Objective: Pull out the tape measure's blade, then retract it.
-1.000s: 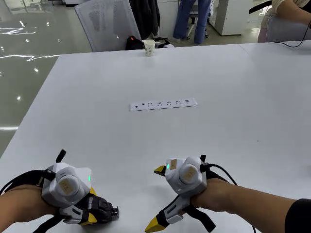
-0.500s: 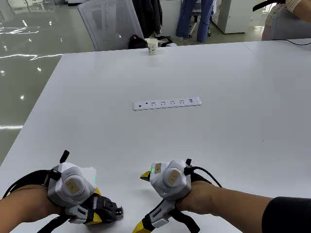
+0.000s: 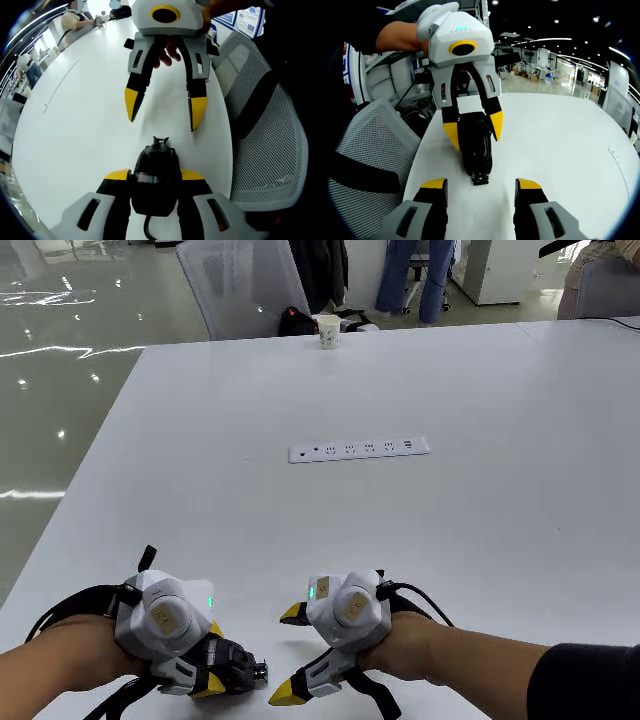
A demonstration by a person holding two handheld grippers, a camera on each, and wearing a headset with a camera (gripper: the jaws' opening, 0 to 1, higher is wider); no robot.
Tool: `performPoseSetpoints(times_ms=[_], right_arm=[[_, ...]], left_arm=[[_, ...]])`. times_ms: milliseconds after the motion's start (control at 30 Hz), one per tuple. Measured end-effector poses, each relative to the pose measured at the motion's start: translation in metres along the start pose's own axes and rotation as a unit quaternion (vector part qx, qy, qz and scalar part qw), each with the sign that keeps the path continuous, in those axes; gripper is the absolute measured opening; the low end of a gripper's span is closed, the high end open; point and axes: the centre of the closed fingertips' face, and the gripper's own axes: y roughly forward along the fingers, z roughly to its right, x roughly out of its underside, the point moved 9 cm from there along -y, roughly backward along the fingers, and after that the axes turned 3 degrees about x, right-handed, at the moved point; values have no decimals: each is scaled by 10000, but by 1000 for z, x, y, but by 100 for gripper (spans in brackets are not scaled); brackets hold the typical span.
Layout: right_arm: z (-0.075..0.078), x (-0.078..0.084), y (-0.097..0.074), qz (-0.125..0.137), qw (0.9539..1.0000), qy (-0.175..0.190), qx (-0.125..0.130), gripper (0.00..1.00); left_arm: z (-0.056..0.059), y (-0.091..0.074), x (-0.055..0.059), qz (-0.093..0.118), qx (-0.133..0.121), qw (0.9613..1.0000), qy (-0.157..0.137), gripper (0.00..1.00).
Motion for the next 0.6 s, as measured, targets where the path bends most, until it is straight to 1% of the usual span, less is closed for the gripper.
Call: performPoseSetpoints(times_ms=[33, 100, 133, 233, 267, 300, 333, 467, 533, 600], right_arm=[[0, 0, 1, -11, 10000, -13, -2, 49], [0, 0, 6, -22, 10000, -10, -24, 49], [0, 0, 8, -33, 10000, -62, -44, 47], [-2, 1, 14, -128, 9998, -130, -78, 43], [-2, 2, 16, -176, 9997, -164, -80, 42], [-3, 3, 17, -237, 9995, -191, -85, 38], [-3, 3, 19, -237, 9995, -197, -100, 34], [-6, 2, 24, -281, 9993, -210, -127, 32], [-8, 1, 26, -326, 9990, -270, -166, 26], [-6, 1, 27, -336, 9990, -283, -69, 25]], left_arm=[[0, 0, 0, -13, 6, 10000, 9, 30], [0, 0, -1, -37, 15, 10000, 15, 30], [0, 0, -1, -42, 13, 10000, 14, 30], [1, -1, 0, -16, -13, 10000, -9, 30], [1, -1, 0, -6, -24, 10000, -12, 30], [2, -1, 0, 5, -40, 10000, -17, 30], [2, -1, 0, 11, -50, 10000, -21, 30], [1, -1, 1, 36, -49, 10000, -31, 30], [1, -1, 1, 43, -39, 10000, -35, 30], [0, -1, 1, 35, -33, 10000, -27, 30]])
